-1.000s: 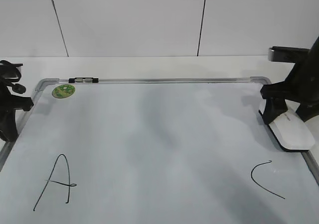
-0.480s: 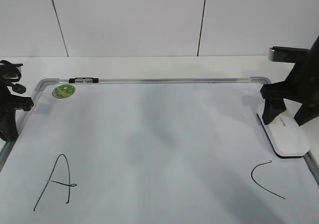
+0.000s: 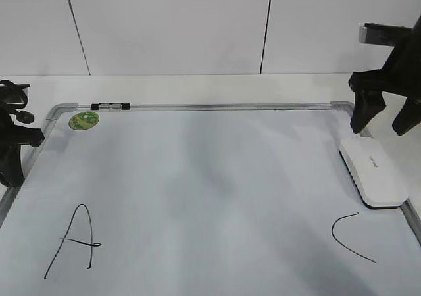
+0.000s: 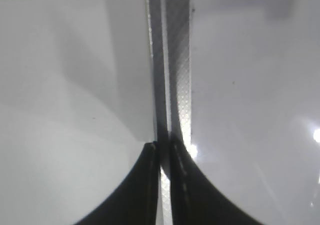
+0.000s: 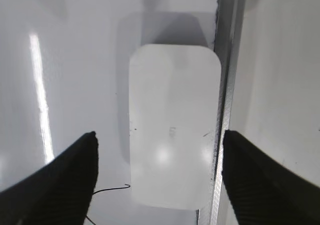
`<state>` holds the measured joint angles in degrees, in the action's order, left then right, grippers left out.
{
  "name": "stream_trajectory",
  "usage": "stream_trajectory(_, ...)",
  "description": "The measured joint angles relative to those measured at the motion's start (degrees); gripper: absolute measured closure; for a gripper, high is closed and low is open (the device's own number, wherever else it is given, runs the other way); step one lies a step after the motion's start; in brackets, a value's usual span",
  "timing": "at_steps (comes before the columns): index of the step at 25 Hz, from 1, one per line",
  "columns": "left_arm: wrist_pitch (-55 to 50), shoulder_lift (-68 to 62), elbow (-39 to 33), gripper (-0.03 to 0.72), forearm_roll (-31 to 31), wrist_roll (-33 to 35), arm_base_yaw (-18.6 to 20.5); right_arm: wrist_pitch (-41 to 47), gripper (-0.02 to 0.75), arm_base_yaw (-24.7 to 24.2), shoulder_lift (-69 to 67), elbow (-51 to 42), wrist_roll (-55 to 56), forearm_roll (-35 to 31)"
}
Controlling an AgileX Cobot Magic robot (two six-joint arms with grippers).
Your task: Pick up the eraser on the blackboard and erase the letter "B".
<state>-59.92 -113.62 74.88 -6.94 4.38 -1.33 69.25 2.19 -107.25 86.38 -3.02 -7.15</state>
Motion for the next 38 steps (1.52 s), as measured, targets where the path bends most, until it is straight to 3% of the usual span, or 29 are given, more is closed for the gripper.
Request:
stream_trajectory(7, 0.27, 0.0, 0.0, 0.621, 0.0, 0.63, 0.0, 0.58, 0.148, 0.0, 3.13, 0.22, 0.81, -1.51)
stream_trajectory(15, 0.5, 1.06, 3.01, 0.437, -0.51, 1.11, 0.0, 0.89, 0.15, 0.0, 11.54, 0.22, 0.89, -1.72)
stream_trajectory(26, -8.94, 9.09, 7.13, 0.42, 1.73, 1.32, 0.0, 1.76, 0.152, 0.0, 31.1, -0.64, 1.44, -1.72)
stream_trajectory(33, -9.84, 15.48, 6.85, 0.419, 1.79, 1.32, 0.0, 2.75, 0.152, 0.0, 45.68, -10.46, 2.48, -1.72)
stream_trajectory(38, -9.96, 25.38, 1.33, 0.42, 1.65, 1.32, 0.0, 2.76, 0.152, 0.0, 55.19, -19.05, 2.6, -1.72)
